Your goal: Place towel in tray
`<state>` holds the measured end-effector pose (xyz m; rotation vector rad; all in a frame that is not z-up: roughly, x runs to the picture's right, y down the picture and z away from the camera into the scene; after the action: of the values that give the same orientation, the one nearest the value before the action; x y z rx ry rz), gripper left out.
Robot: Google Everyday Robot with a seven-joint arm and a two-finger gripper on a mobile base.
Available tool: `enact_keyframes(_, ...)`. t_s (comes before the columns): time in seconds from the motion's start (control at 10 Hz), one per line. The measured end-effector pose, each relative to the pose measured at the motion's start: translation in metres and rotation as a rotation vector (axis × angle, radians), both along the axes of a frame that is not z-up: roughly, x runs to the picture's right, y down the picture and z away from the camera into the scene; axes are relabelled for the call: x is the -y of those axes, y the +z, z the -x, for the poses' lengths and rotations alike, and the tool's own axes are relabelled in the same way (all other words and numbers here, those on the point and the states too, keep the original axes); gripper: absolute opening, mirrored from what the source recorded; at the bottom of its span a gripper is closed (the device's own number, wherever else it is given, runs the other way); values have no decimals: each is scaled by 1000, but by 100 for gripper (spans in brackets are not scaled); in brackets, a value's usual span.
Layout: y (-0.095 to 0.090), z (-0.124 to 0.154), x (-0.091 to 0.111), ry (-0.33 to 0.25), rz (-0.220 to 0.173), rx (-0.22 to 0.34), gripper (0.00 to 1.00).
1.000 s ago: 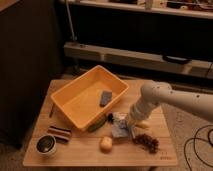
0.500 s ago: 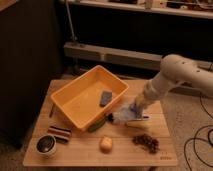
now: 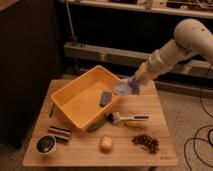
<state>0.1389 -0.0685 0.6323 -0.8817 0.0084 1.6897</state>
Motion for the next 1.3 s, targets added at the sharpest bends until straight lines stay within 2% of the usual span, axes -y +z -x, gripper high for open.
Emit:
enact_keyframes(0.1,-2,24,17,10,-7,36,0)
enact_keyframes(0.3,3,72,36,6,-12,95,0)
enact_keyframes(0.5,16,119,36,-24,5,134,0)
enact_keyframes(0.6,25,131,31,-36,16,141,0)
enact_keyframes(0.8,59,156,2,-77,57,147,1)
enact_keyframes(0.9,72,165,-13,-101,73,152,6)
enact_keyframes(1.1,108,194,-58,-172,117,192,28)
enact_keyframes(1.3,126,228,-96,-260,126,250,46)
